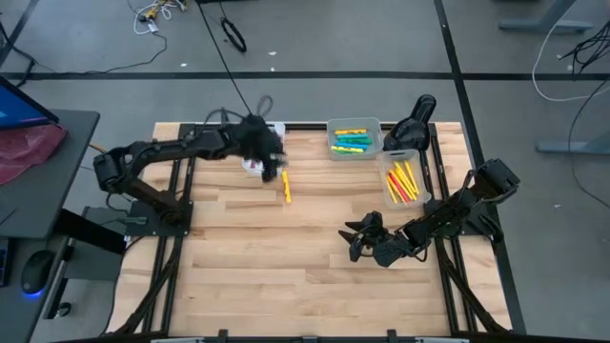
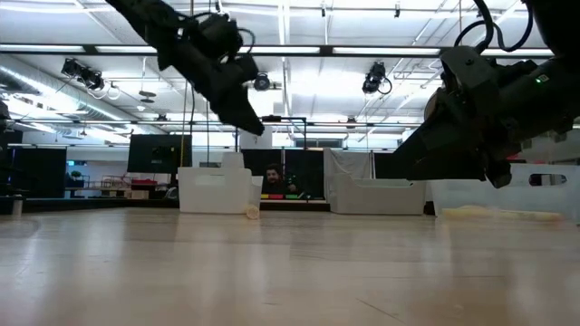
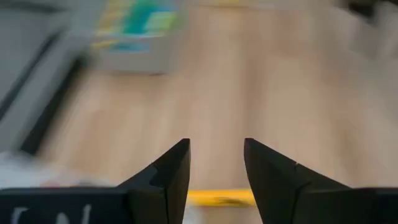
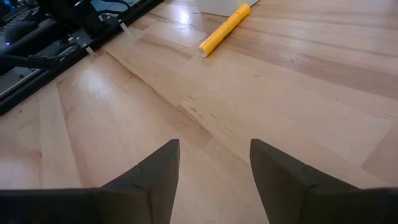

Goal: Pick & Place Markers
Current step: Put the yellow highlighter pen into the gray bin

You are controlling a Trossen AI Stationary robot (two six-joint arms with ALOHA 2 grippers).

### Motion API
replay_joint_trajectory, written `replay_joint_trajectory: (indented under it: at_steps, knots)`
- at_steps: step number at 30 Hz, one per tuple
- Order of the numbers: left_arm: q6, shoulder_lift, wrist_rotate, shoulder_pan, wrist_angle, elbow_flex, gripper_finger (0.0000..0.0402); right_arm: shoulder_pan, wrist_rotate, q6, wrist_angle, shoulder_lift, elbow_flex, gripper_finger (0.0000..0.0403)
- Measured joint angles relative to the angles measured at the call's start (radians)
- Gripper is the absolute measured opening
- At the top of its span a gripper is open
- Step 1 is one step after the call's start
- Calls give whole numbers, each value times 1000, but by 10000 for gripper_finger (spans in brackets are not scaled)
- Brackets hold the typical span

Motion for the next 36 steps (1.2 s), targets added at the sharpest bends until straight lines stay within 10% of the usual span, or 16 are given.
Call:
replay_joint_trajectory:
  at_steps: [12, 24, 36]
  knots:
    - [309, 45, -97, -403, -13, 0, 168, 0, 0, -2, 0, 0, 0, 199]
    - [445, 207, -191, -422, -8, 0, 273, -23, 0, -22, 18, 0, 0, 199]
    - [693, 295, -372, -348, -86, 14, 252, -28, 0, -37, 27, 0, 0, 199]
